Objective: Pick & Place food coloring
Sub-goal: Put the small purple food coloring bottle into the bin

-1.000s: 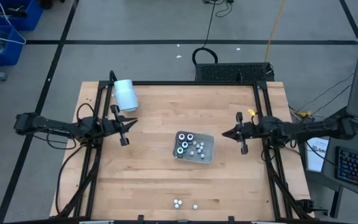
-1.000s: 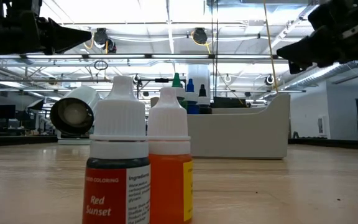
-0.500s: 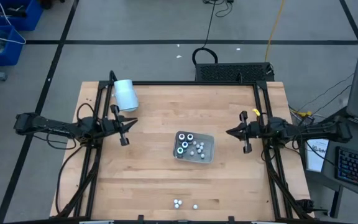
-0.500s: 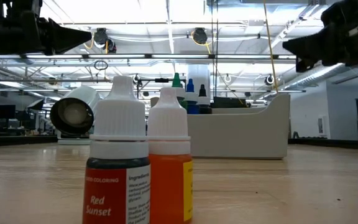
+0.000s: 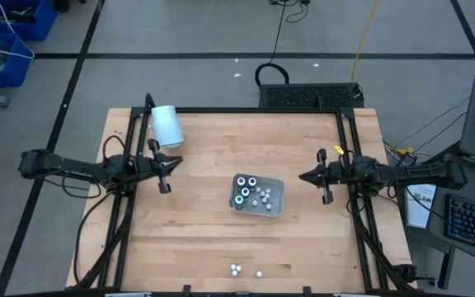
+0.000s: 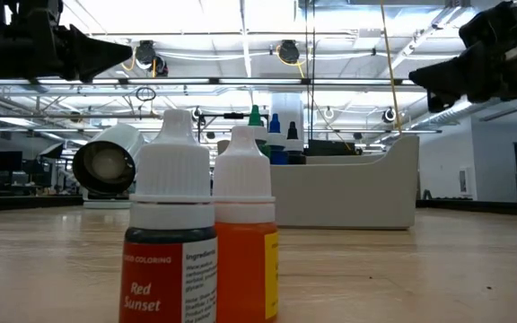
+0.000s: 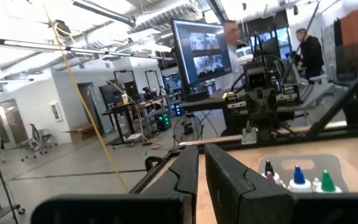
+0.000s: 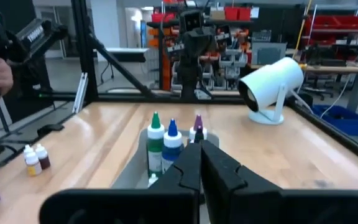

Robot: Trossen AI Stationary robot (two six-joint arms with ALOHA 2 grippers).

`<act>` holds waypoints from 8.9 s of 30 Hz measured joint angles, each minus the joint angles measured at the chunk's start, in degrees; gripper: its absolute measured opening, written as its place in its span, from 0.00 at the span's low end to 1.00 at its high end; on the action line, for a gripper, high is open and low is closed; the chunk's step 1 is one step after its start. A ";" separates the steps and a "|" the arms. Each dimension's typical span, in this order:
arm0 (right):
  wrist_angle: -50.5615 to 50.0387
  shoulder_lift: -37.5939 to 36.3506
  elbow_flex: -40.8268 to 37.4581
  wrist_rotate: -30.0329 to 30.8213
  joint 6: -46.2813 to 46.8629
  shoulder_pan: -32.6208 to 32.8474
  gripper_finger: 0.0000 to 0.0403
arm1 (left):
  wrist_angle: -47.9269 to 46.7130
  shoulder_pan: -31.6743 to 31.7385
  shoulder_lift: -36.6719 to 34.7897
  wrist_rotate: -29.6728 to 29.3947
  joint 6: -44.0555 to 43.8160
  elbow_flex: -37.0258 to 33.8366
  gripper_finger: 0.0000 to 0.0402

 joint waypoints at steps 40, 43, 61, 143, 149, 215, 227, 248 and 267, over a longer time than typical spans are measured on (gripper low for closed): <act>-0.18 0.12 -0.13 0.15 0.00 0.02 0.00 | -60.35 -26.32 70.83 -1.91 -20.73 75.99 0.05; -1.08 0.13 -0.13 0.15 -0.63 0.02 0.00 | -58.76 -26.91 77.63 -1.13 -20.03 82.45 0.05; -2.41 0.28 -0.13 0.14 -2.33 0.02 0.00 | -58.33 -25.92 100.92 11.92 -33.00 103.25 0.46; -2.96 0.26 -0.13 0.15 -2.34 0.02 0.00 | -56.74 -25.97 103.87 15.02 -32.60 100.34 0.18; -3.40 0.25 -0.13 0.13 -2.34 0.02 0.00 | -64.55 -26.11 93.93 6.22 -27.96 100.36 0.18; -0.80 0.26 -0.13 0.15 0.30 0.02 0.00 | -2.84 -12.21 53.95 -11.60 -18.61 37.85 0.18; -0.70 0.26 -0.15 0.16 4.05 0.02 0.00 | -16.77 -6.91 78.69 1.62 -13.55 67.97 0.18; -2.94 0.28 -0.14 0.15 7.17 0.03 0.00 | -22.75 -4.73 90.38 6.48 -24.91 75.18 0.18; -2.48 0.26 -0.15 0.31 6.95 0.02 0.00 | -27.76 -5.36 90.62 10.41 -20.56 76.50 0.18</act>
